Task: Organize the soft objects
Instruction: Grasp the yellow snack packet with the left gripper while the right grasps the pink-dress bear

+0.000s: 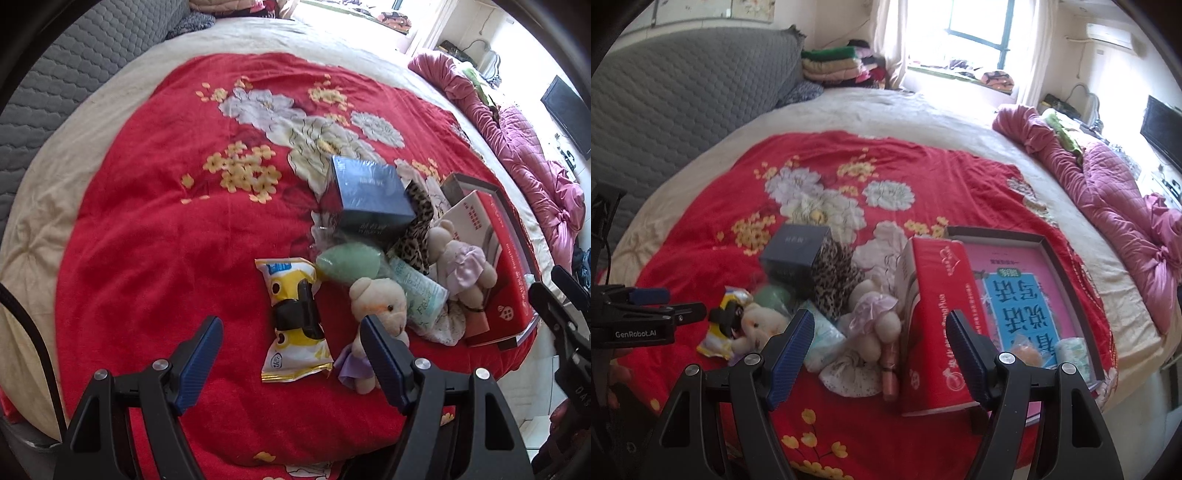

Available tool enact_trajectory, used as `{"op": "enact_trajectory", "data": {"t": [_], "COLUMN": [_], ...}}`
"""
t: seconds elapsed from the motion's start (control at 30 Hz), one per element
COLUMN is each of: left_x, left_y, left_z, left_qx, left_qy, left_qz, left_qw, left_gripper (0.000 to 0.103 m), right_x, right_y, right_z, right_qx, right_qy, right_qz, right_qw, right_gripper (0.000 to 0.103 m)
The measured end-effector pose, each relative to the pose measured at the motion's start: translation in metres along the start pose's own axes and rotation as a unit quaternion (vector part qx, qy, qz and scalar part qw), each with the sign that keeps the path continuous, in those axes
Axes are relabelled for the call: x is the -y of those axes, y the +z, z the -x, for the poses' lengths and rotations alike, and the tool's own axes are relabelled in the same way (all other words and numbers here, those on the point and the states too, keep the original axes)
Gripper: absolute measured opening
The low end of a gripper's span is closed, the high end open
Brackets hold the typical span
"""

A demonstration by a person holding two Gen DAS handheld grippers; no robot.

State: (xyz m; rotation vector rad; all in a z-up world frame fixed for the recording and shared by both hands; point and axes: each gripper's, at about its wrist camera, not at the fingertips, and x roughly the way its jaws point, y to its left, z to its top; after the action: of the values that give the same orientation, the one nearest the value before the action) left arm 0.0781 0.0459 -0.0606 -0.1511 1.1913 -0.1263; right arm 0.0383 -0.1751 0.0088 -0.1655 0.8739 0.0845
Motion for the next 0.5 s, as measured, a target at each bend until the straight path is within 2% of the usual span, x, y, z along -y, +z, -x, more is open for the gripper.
{"op": "enact_trajectory", "data": {"t": [0.07,0.23,0.5], "left_x": [0.000,-0.001,-0.006], "left_y": [0.000,0.001,0.004], "left_z": [-0.007,-0.028,-0.056], "left_qx": [-0.006,-0.025,-0.050], "left_qy": [-0.001,0.002,0.001], "left_qz": [0.000,0.000,0.008], "left_qw": [1.0000,0.9997,0.9987], "left_gripper": [0.076,0.076,0.076], "right_x": [-0.009,-0.024,-0.045], "right_y": [-0.002,-0.011,-0.018], "right_z": [-0.012,-0.042,-0.079], "right_qx": [-0.006,-0.035,-0.058], "right_qy": [-0.023,-0.044,-0.091], "right_qz": [0.035,0.085,0.177], "right_qw": [0.999,0.995,0.978], "right_gripper": [0.075,0.075,0.075]}}
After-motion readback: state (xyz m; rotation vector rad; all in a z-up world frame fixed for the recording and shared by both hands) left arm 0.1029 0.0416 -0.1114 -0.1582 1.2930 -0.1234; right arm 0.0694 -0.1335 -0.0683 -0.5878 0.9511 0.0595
